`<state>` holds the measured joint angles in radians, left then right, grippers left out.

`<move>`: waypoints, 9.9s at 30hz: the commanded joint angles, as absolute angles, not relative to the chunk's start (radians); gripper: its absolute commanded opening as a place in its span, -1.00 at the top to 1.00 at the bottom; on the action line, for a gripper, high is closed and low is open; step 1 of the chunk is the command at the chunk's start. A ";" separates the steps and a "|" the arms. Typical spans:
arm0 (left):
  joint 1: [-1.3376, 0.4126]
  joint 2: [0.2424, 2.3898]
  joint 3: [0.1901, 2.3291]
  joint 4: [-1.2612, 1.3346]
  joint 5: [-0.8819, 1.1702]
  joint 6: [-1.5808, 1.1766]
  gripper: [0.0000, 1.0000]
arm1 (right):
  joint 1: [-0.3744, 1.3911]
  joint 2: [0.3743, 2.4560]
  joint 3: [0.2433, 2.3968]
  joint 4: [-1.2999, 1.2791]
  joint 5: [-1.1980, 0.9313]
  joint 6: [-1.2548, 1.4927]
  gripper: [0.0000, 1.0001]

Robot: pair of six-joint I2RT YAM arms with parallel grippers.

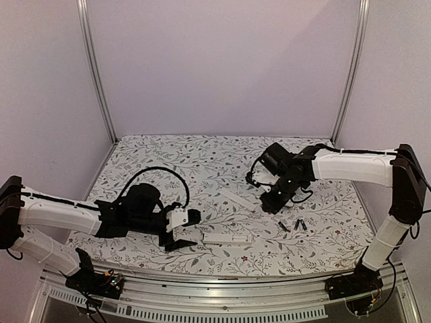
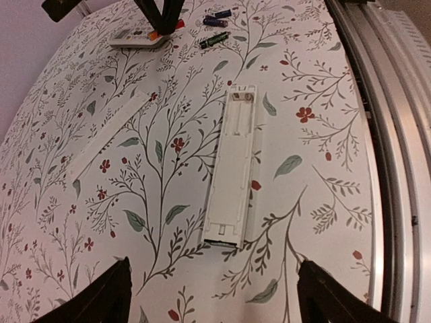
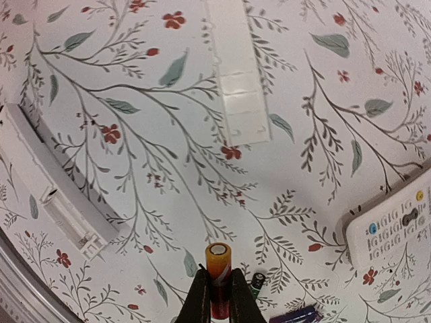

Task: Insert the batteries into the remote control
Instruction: Pick up the battery at the center of the board, then load the battery into the battery compartment, then press the battery in the battery compartment, then pick up the battery at the center of the board, then place the battery in the battery compartment, then load the battery into the battery compartment.

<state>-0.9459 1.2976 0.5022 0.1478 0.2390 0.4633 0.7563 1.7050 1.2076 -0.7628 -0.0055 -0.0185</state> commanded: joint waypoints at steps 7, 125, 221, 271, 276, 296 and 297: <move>-0.850 1.187 0.468 0.161 0.197 0.426 -0.73 | 0.935 1.801 1.322 -0.691 -0.197 -0.293 1.00; -0.712 1.046 0.414 0.271 0.178 0.409 -0.85 | 0.859 1.768 1.406 -0.783 0.074 -0.014 0.56; -0.979 1.327 0.449 0.187 0.107 0.569 -0.75 | 0.983 1.840 1.165 -0.506 -0.269 -0.416 1.00; -0.977 1.372 0.486 0.168 0.112 0.566 -0.75 | 0.983 1.737 1.198 -0.547 -0.258 -0.367 0.49; -0.988 1.406 0.532 0.149 0.165 0.560 -0.75 | 0.961 1.680 1.169 -0.532 -0.274 -0.265 0.38; -1.020 1.649 0.659 0.189 0.163 0.468 -0.56 | 0.814 1.503 0.997 -0.596 -0.284 0.608 0.21; -1.021 1.653 0.659 0.195 0.165 0.461 -0.53 | 0.826 1.509 1.003 -0.598 -0.278 0.610 0.26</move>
<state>-1.0073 1.6363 0.6460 0.1890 0.1493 0.4992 0.7948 1.5265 1.0073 -0.5781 -0.2726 0.5068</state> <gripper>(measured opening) 0.787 0.415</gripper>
